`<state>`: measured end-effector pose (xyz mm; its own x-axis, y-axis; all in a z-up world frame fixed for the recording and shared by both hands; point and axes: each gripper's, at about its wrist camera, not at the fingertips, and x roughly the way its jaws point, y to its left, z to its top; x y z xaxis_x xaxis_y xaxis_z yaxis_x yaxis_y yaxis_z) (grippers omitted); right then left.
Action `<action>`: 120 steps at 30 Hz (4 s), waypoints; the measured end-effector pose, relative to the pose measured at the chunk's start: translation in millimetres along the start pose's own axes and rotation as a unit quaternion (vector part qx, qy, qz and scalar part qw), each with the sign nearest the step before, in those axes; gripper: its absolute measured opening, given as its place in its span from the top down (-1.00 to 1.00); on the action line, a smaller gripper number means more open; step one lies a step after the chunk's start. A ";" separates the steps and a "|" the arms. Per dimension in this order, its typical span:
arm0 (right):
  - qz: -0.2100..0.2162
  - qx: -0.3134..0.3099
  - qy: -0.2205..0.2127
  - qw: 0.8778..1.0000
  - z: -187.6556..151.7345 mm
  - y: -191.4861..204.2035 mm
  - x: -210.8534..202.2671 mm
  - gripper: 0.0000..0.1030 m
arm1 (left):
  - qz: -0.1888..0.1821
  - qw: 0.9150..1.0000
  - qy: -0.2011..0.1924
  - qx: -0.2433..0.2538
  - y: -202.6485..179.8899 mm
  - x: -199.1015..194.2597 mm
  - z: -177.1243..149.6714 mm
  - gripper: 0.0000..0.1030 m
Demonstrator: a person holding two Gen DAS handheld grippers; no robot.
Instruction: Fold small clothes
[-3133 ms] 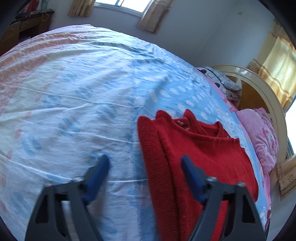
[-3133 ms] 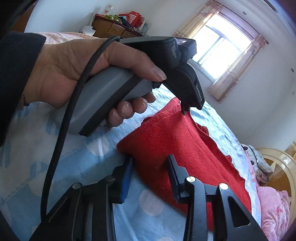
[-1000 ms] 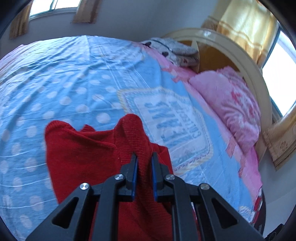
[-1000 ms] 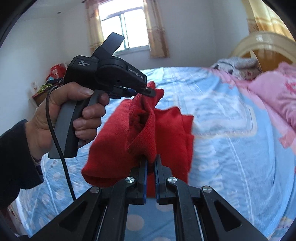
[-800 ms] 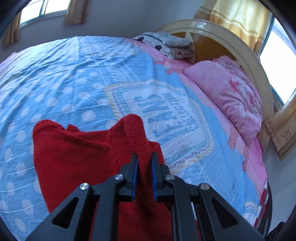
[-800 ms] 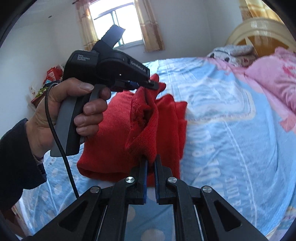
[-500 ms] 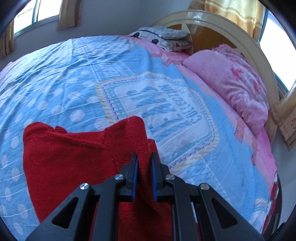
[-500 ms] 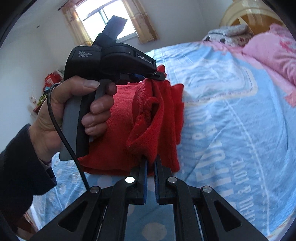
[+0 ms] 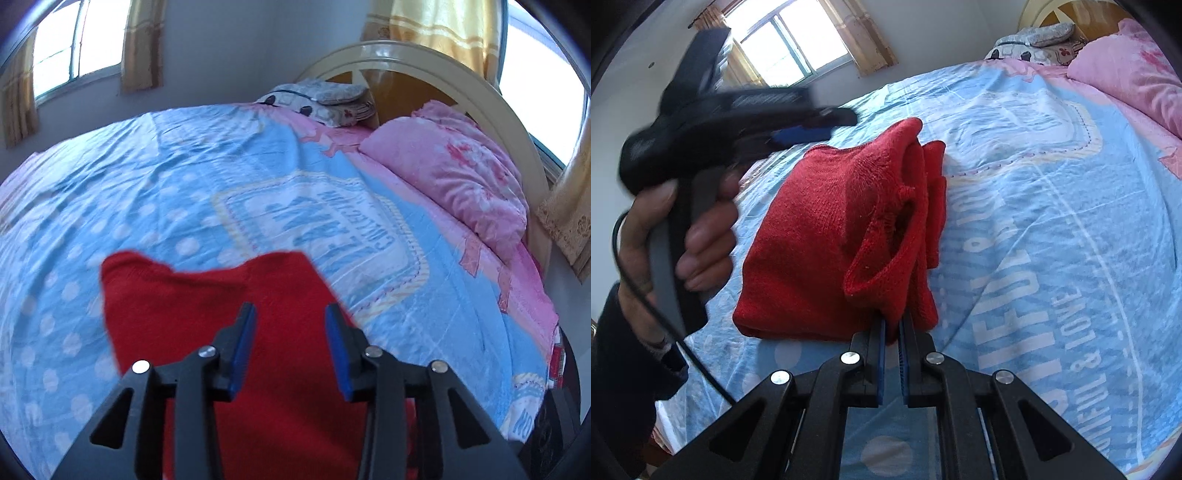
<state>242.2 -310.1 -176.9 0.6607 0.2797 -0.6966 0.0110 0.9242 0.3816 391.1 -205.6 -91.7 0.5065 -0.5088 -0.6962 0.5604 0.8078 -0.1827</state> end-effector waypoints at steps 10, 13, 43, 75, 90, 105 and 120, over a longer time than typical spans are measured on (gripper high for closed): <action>0.012 0.004 -0.002 1.000 1.3 -5.2 -4.3 0.88 | 0.071 0.997 -0.018 0.024 27.7 -21.5 -80.1 0.07; -0.008 -0.015 -0.032 0.999 -2.3 -1.8 -19.3 0.79 | 0.077 0.996 -0.033 0.026 26.6 -25.8 -82.7 -0.07; -0.056 -0.011 0.014 0.998 122.3 2.0 55.7 0.89 | 0.034 0.997 -0.037 -0.053 56.0 -15.7 -96.3 -0.69; -0.011 -0.114 0.010 0.993 73.7 21.1 48.3 0.22 | -0.006 0.999 -0.028 -0.042 51.8 -18.0 -101.2 -1.00; 0.046 0.006 0.043 0.998 113.5 -44.9 67.1 -0.04 | -0.020 0.997 -0.013 -0.071 59.2 -13.5 -103.7 -1.00; 0.083 0.058 0.060 0.993 167.3 -78.8 124.9 -0.19 | -0.028 0.995 -0.001 -0.091 63.2 -7.8 -103.4 -1.00; 0.136 0.067 0.051 0.987 169.2 -80.7 144.2 0.20 | -0.036 0.995 0.002 -0.092 62.7 -4.9 -101.5 -1.00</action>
<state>463.6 -388.3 -205.4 0.5738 0.5444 -0.6119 -0.0527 0.7701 0.6358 357.2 -122.3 -170.2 0.4661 -0.5669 -0.6793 0.4660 0.8099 -0.3561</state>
